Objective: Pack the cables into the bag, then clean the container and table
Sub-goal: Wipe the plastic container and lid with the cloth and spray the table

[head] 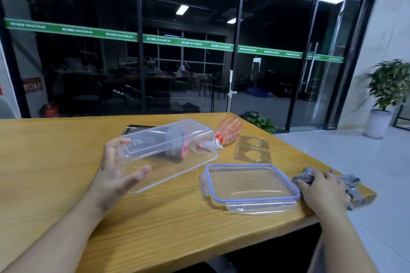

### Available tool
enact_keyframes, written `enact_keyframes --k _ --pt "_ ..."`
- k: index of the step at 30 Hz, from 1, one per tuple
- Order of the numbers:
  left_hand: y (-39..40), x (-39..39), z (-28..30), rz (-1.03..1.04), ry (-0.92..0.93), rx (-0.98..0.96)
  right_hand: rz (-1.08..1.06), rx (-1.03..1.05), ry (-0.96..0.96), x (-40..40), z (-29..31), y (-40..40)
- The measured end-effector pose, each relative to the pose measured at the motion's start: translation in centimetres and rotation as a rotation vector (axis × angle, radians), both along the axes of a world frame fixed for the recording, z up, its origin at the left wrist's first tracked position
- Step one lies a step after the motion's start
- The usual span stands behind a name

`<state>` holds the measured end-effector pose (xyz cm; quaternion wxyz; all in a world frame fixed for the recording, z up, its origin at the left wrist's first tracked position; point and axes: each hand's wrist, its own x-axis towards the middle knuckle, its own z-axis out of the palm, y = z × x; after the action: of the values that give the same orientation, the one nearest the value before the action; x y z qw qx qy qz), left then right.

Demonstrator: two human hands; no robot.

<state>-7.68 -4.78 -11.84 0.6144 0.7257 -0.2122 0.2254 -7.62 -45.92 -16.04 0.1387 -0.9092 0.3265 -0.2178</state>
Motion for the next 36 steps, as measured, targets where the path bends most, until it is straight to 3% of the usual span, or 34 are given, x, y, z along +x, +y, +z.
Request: enact_keyframes --k 4,8,14,23,27,29,32,34,36 --pt "0.3 -0.1 0.1 -0.009 0.043 -0.011 -0.071 -0.133 0.093 0.3 0.6 -0.2" --pt "0.6 -0.2 0.1 0.026 0.073 0.014 -0.103 -0.075 0.089 0.5 1.1 0.2" --pt "0.6 -0.6 0.4 0.009 0.059 -0.049 -0.158 0.098 -0.264 0.7 0.4 -0.2" --pt "0.3 -0.5 0.7 0.017 0.026 -0.125 0.064 0.123 -0.619 0.0 3.7 3.6" --pt "0.7 -0.6 0.8 0.023 0.039 -0.124 0.277 0.107 -0.849 -0.5 5.7 7.3" --pt "1.2 -0.5 1.0 0.037 0.039 -0.103 0.415 0.217 -0.950 -0.7 7.2 9.9" --pt "1.4 -0.8 1.8 0.071 0.014 -0.131 0.622 0.561 -1.047 -1.7 9.5 14.3" --pt "1.2 -1.0 2.6 0.092 -0.001 -0.163 0.600 0.728 -1.015 -1.6 10.5 16.7" --pt "1.2 -1.1 3.3 0.113 -0.014 -0.193 0.579 1.048 -0.948 -0.6 11.0 18.7"
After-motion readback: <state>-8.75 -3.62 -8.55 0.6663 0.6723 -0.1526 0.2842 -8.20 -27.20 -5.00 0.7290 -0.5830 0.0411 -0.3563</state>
